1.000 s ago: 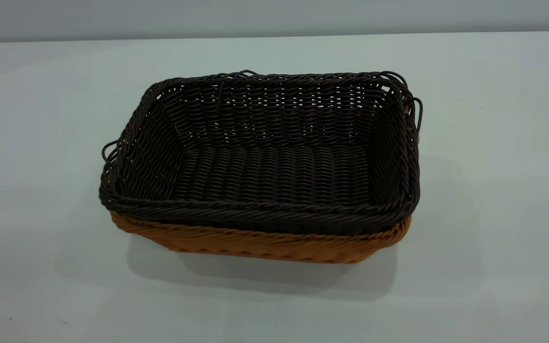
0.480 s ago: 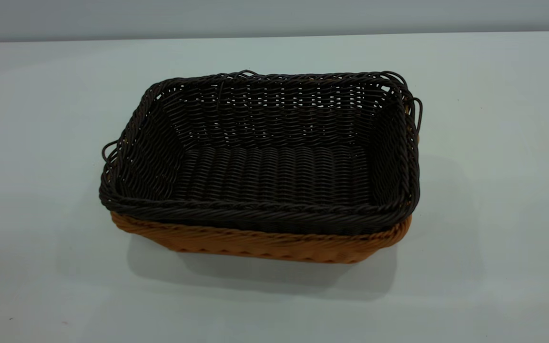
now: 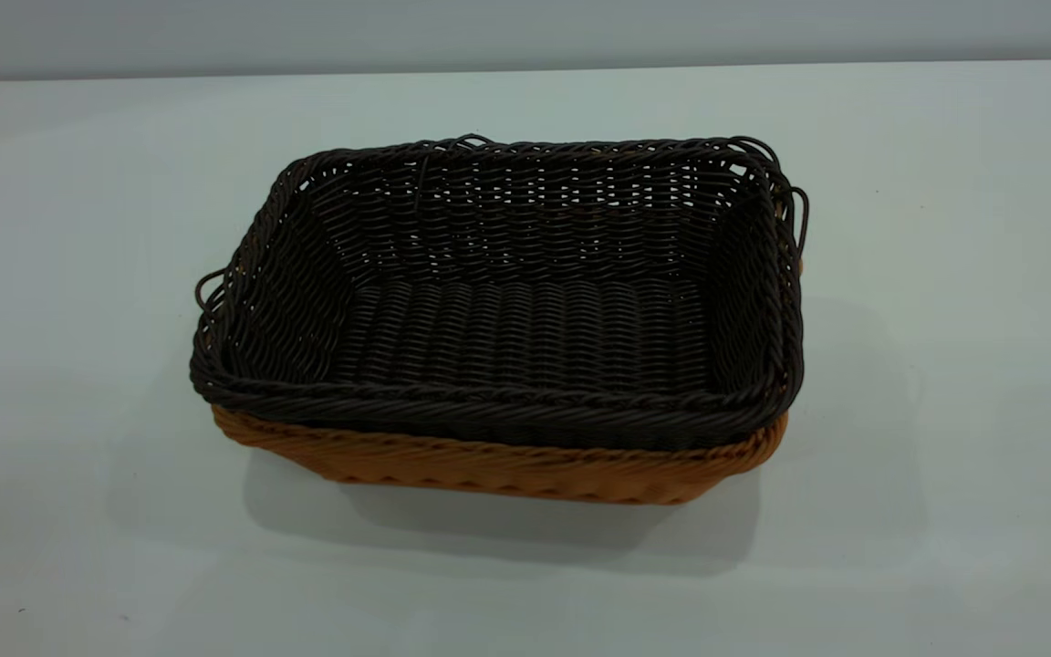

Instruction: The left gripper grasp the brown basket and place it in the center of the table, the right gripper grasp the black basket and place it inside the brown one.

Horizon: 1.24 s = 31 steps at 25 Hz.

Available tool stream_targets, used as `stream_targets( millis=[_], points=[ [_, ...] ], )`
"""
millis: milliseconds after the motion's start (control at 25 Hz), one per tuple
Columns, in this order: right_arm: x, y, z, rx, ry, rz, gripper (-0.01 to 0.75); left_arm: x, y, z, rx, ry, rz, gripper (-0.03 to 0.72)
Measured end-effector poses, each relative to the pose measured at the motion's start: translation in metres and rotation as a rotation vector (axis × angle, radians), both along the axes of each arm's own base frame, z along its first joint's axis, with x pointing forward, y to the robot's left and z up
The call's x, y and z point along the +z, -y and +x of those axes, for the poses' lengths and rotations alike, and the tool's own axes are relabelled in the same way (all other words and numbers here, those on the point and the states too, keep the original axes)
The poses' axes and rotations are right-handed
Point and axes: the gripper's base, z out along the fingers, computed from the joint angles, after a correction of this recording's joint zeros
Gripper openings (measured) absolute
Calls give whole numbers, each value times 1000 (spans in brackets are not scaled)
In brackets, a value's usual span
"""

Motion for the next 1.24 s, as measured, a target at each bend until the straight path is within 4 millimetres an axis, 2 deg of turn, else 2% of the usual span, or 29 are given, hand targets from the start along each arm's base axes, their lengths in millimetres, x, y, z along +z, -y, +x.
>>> stream_targets(
  millis=[240, 680, 1240],
  points=[
    [0, 1, 0, -30, -6, 34, 584, 0, 0, 0, 1, 0, -1, 563],
    [-2, 17, 4, -273, -17, 88, 584, 0, 0, 0, 2, 0, -2, 563],
    [-2, 18, 4, -292, -15, 85, 584, 0, 0, 0, 3, 0, -1, 563]
  ],
)
